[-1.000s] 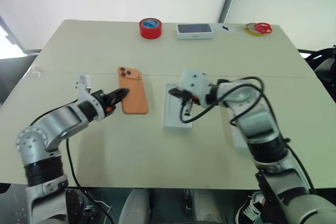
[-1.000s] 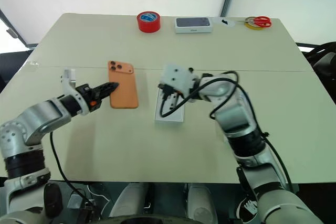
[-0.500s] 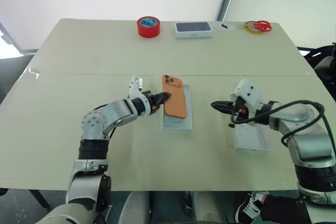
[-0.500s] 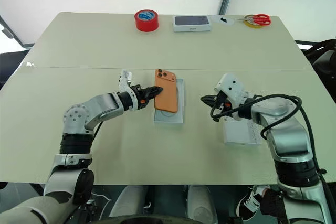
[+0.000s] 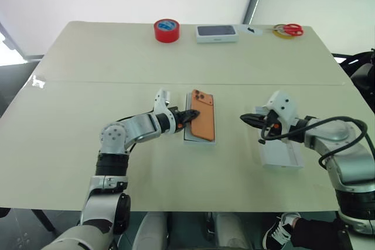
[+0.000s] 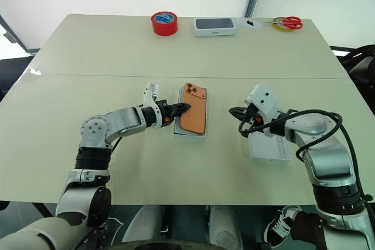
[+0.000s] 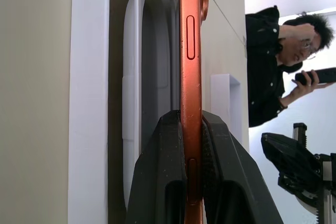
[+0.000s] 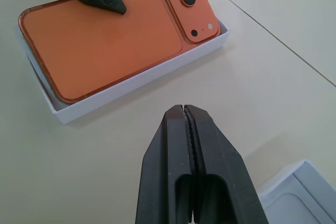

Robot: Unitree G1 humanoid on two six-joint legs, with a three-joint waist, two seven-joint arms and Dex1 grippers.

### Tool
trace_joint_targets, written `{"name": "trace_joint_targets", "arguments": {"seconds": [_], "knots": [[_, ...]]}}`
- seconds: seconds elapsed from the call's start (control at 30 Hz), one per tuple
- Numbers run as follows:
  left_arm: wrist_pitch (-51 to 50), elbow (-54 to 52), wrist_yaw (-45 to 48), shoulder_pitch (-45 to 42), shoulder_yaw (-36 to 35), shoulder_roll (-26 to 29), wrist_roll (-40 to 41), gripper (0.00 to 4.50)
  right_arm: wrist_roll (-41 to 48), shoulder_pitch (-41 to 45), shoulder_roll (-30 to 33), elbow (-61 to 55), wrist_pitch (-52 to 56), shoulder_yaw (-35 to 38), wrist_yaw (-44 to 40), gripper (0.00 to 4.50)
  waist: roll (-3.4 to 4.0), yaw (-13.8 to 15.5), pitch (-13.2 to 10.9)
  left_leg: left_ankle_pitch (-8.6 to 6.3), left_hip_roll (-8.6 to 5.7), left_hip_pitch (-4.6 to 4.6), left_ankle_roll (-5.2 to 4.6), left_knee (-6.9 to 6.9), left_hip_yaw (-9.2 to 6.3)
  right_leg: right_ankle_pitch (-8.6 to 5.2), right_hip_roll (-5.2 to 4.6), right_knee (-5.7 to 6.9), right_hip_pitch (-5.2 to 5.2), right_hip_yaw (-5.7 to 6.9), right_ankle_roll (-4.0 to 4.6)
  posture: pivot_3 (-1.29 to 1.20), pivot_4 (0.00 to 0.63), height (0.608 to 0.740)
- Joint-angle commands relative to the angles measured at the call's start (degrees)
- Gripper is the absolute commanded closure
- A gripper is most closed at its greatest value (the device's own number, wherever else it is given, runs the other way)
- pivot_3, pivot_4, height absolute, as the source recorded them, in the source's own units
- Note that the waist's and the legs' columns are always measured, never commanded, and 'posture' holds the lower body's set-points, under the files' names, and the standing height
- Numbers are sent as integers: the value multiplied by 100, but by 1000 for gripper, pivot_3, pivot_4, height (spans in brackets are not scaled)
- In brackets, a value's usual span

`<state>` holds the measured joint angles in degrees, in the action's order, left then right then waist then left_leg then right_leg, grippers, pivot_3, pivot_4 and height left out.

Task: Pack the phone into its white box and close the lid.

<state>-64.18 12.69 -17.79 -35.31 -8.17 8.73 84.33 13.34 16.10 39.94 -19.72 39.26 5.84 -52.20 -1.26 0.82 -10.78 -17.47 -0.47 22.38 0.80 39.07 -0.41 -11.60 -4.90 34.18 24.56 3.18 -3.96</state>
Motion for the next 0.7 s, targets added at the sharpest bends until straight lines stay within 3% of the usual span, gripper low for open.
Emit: {"name": "trace_joint_targets", "arguments": {"seconds": [0.03, 0.2, 0.33, 0.47, 0.7], "knots": [[-105, -232, 111, -48, -120, 12, -48, 4482, 136, 34, 128, -70, -114, 5, 13, 4500, 0, -1, 0, 0, 0, 0, 0, 0, 0, 0, 0, 0, 0, 0, 0, 0, 150, 740], [-161, -197, 160, -71, -179, -15, -147, 4482, 189, 52, 162, -32, -159, -58, 50, 4500, 0, -2, 0, 0, 0, -1, 0, 0, -1, 0, 0, 1, 0, 0, 0, 0, 150, 740], [-226, -225, 163, -107, -283, -5, -146, 2840, 206, 60, 175, -16, -180, -103, 79, 4500, 0, -2, 0, 0, 0, -1, 0, 0, -1, 0, 1, 2, 0, 0, 0, 0, 150, 740], [-320, -496, 75, -103, -475, 159, 53, 897, 233, 59, 188, -19, -189, -132, 113, 4500, 0, -3, 0, 0, 2, -1, 0, 1, -1, 0, 0, 2, -1, -1, 0, 0, 150, 740], [-722, -1207, 138, -26, -696, 1217, 372, 897, 41, 217, 232, 170, -252, -388, 241, 4500, 2, -15, -1, 5, 18, -7, 10, 1, -3, 1, 18, 10, 0, -3, 1, 0, 150, 740]]}}
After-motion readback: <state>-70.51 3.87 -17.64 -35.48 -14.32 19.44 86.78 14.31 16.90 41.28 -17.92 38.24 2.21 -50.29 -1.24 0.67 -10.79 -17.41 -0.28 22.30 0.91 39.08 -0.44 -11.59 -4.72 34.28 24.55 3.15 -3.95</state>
